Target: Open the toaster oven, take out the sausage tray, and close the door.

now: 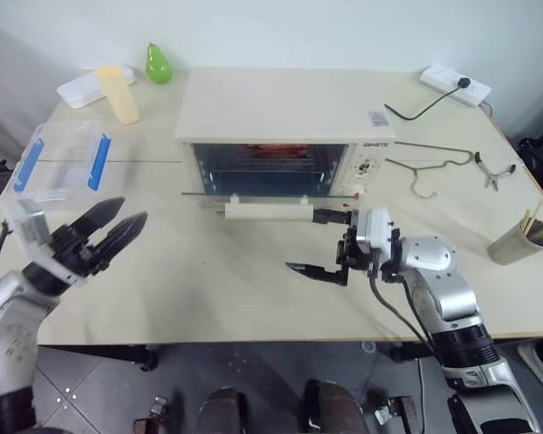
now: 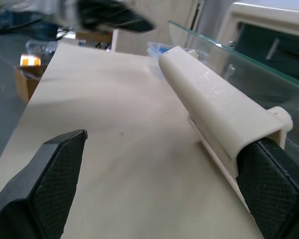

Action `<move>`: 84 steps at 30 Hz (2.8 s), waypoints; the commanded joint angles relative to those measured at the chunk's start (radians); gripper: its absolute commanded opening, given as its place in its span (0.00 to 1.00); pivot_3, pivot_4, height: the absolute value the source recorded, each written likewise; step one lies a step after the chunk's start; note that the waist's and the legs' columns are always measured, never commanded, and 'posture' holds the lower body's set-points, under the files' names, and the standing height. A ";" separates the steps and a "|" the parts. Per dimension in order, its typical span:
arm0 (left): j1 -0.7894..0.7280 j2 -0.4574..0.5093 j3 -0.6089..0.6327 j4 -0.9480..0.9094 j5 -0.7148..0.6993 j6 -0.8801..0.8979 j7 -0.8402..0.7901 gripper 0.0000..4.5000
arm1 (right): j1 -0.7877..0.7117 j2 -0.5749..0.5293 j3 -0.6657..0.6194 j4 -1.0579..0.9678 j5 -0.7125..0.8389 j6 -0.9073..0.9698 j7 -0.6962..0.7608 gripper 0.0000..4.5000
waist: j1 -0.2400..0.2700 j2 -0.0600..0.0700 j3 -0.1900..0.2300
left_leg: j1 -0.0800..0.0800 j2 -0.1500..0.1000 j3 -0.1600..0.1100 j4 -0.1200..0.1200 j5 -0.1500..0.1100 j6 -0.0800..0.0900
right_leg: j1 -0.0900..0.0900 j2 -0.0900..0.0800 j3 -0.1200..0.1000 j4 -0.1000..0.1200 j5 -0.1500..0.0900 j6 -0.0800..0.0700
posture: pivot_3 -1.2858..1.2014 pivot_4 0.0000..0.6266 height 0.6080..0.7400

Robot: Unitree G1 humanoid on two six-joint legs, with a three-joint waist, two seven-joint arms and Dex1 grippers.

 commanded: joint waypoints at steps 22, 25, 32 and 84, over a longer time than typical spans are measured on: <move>-0.226 -0.053 -0.386 0.238 0.319 -0.194 -0.251 0.01 | 0.352 -0.195 -0.159 -0.097 -0.073 -0.161 -0.071 1.00 | 0.016 0.000 0.000 | -0.001 -0.001 0.001 0.001 0.000 0.000 | 0.002 0.000 -0.002 -0.001 0.000 0.001 | 0.52 0.24 1.00; -0.213 -0.053 -0.405 0.266 0.376 -0.222 -0.234 0.01 | 0.445 -0.249 -0.216 -0.112 -0.072 -0.160 -0.096 1.00 | 0.021 -0.001 0.000 | 0.000 -0.001 0.003 0.001 0.000 0.000 | 0.003 0.000 -0.001 -0.003 0.000 0.001 | 0.52 0.24 1.00; -0.127 -0.085 -0.399 0.237 0.412 -0.261 -0.180 0.01 | 0.340 -0.278 -0.279 -0.170 -0.133 -0.122 -0.249 1.00 | -0.001 0.000 0.000 | 0.002 0.000 0.001 0.003 0.003 0.000 | 0.002 0.000 0.004 -0.001 0.000 0.000 | 0.52 0.24 1.00; -0.020 -0.123 -0.177 0.023 0.276 -0.273 -0.023 1.00 | -0.541 0.245 0.312 0.527 -0.991 0.090 -0.999 0.00 | -0.051 -0.002 -0.001 | 0.000 0.002 -0.003 0.001 0.001 -0.003 | -0.003 0.000 0.000 0.009 -0.001 -0.001 | 0.52 0.24 1.00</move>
